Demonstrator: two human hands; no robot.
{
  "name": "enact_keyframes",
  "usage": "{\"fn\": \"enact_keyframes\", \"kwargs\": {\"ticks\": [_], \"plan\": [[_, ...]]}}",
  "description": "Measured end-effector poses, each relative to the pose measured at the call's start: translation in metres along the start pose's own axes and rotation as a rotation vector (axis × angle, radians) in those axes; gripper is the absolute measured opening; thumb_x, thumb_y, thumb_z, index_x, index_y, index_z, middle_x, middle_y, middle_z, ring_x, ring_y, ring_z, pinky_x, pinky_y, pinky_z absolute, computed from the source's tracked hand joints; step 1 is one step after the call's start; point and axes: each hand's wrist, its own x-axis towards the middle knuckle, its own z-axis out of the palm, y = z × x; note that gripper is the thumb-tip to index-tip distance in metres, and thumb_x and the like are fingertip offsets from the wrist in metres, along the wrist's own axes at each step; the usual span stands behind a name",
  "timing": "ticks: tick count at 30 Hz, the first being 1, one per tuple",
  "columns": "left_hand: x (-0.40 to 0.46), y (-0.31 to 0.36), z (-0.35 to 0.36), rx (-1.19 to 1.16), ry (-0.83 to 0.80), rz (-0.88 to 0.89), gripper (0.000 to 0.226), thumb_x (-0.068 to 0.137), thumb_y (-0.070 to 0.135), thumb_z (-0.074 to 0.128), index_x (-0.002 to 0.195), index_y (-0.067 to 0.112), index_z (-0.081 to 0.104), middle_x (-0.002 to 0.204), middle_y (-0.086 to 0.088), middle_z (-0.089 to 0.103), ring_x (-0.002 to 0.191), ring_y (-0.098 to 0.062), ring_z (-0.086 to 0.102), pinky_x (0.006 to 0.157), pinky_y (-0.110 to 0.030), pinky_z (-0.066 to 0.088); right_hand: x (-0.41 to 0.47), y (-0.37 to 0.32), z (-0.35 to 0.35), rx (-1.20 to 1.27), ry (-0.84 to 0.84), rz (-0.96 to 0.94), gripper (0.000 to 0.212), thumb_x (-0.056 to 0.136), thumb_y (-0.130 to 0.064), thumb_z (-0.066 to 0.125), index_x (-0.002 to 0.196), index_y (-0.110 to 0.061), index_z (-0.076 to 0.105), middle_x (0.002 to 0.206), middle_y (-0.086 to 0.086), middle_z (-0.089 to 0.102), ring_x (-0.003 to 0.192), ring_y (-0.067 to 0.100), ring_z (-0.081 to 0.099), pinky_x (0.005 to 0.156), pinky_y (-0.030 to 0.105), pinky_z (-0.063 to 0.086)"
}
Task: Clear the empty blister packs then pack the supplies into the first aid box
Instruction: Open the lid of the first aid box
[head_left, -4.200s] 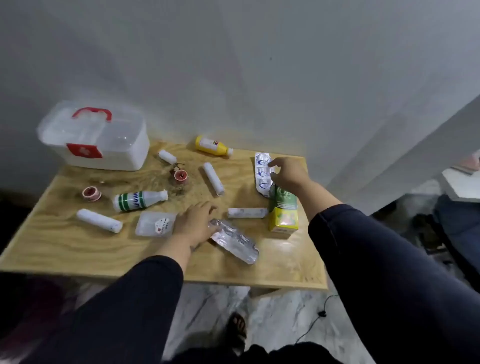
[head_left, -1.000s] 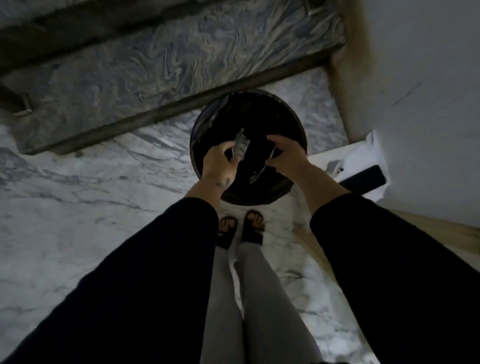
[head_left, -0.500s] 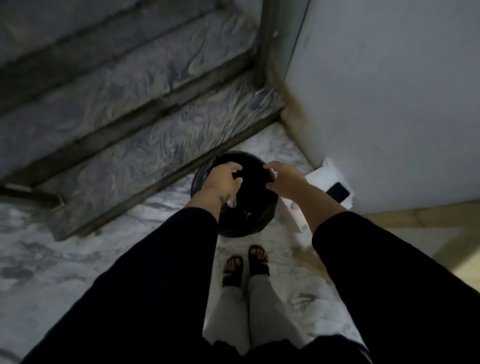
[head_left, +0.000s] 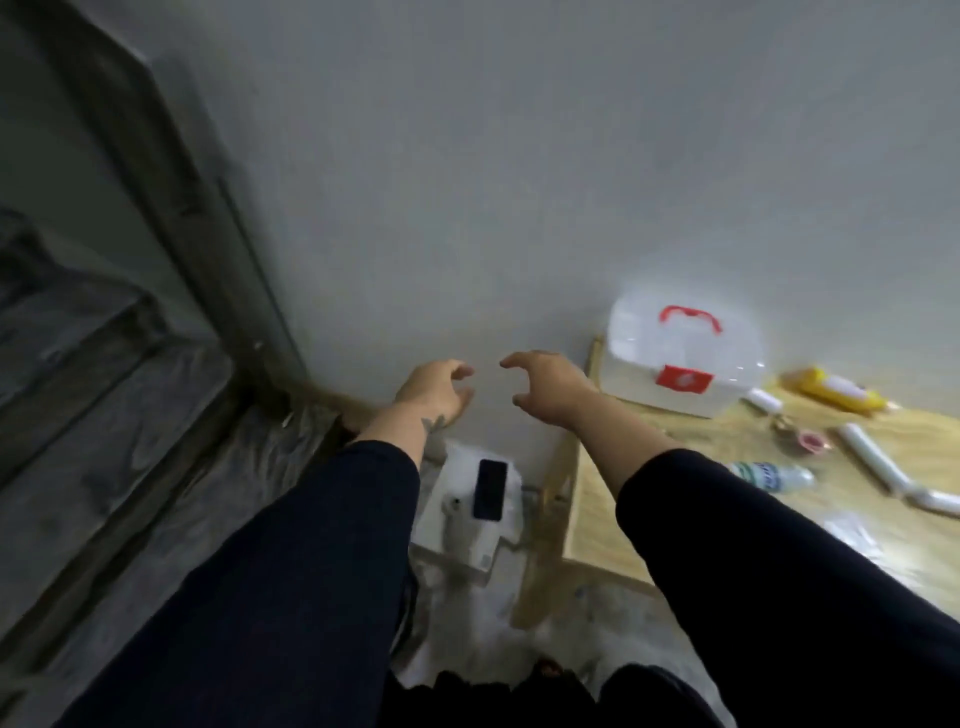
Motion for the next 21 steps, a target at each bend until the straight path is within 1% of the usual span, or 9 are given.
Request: {"fn": "enact_keyframes", "kwargs": {"ticks": [3, 7, 9, 11, 14, 16, 19, 21], "plan": [[0.019, 0.051, 0.019, 0.060, -0.069, 0.130, 0.042, 0.095, 0.022, 0.056, 0.136, 0.019, 0.050, 0.144, -0.004, 0.049, 0.131, -0.024, 0.048, 0.104, -0.035, 0.042, -0.020, 0.046, -0.032, -0.004, 0.110, 0.103, 0.053, 0.085, -0.016, 0.060, 0.135, -0.026, 0.046, 0.142, 0.006, 0.048, 0.131, 0.028, 0.043, 0.107, 0.039, 0.041], [0.035, 0.108, 0.053, 0.131, -0.093, 0.305, 0.047, 0.090, 0.015, 0.060, 0.136, 0.020, 0.050, 0.148, -0.003, 0.042, 0.132, -0.024, 0.045, 0.105, -0.034, 0.041, -0.049, 0.110, -0.056, -0.040, 0.217, 0.219, 0.052, 0.085, -0.012, 0.057, 0.135, -0.026, 0.047, 0.145, 0.003, 0.045, 0.134, 0.026, 0.036, 0.104, 0.040, 0.041], [0.040, 0.128, 0.071, 0.154, -0.110, 0.387, 0.050, 0.089, 0.016, 0.060, 0.138, 0.021, 0.047, 0.150, 0.001, 0.038, 0.135, -0.021, 0.041, 0.108, -0.035, 0.039, -0.059, 0.139, -0.059, -0.065, 0.239, 0.269, 0.054, 0.086, -0.013, 0.057, 0.137, -0.026, 0.045, 0.148, 0.006, 0.040, 0.138, 0.027, 0.031, 0.110, 0.041, 0.036], [0.045, 0.144, 0.088, 0.217, -0.120, 0.472, 0.053, 0.089, 0.018, 0.061, 0.140, 0.022, 0.045, 0.155, 0.003, 0.031, 0.141, -0.018, 0.034, 0.111, -0.035, 0.036, -0.066, 0.165, -0.058, -0.102, 0.254, 0.298, 0.058, 0.087, -0.018, 0.059, 0.140, -0.027, 0.039, 0.153, 0.008, 0.033, 0.143, 0.028, 0.023, 0.117, 0.042, 0.027], [0.056, 0.163, 0.108, 0.340, -0.070, 0.582, 0.059, 0.090, 0.021, 0.061, 0.144, 0.022, 0.038, 0.159, 0.004, 0.023, 0.146, -0.019, 0.024, 0.116, -0.036, 0.029, -0.068, 0.194, -0.052, -0.148, 0.276, 0.274, 0.063, 0.088, -0.024, 0.060, 0.144, -0.028, 0.031, 0.157, 0.006, 0.023, 0.148, 0.026, 0.013, 0.121, 0.043, 0.015], [0.067, 0.171, 0.119, 0.429, -0.035, 0.631, 0.064, 0.092, 0.022, 0.061, 0.149, 0.022, 0.031, 0.161, 0.003, 0.018, 0.149, -0.019, 0.014, 0.119, -0.037, 0.020, -0.062, 0.208, -0.046, -0.176, 0.300, 0.227, 0.066, 0.089, -0.026, 0.059, 0.146, -0.027, 0.027, 0.159, 0.005, 0.018, 0.149, 0.024, 0.008, 0.122, 0.044, 0.010], [0.085, 0.176, 0.133, 0.528, -0.034, 0.645, 0.074, 0.092, 0.024, 0.061, 0.153, 0.023, 0.019, 0.163, 0.001, 0.010, 0.151, -0.018, 0.002, 0.121, -0.040, 0.008, -0.048, 0.222, -0.033, -0.252, 0.308, 0.173, 0.070, 0.090, -0.031, 0.057, 0.149, -0.025, 0.019, 0.161, 0.004, 0.011, 0.149, 0.022, 0.005, 0.122, 0.044, 0.004], [0.094, 0.175, 0.142, 0.580, -0.030, 0.641, 0.079, 0.093, 0.027, 0.060, 0.154, 0.025, 0.011, 0.164, 0.002, 0.004, 0.151, -0.018, -0.002, 0.121, -0.042, 0.002, -0.041, 0.228, -0.023, -0.321, 0.338, 0.154, 0.073, 0.089, -0.034, 0.057, 0.149, -0.022, 0.018, 0.161, 0.005, 0.013, 0.149, 0.023, 0.008, 0.121, 0.044, 0.005]]}}
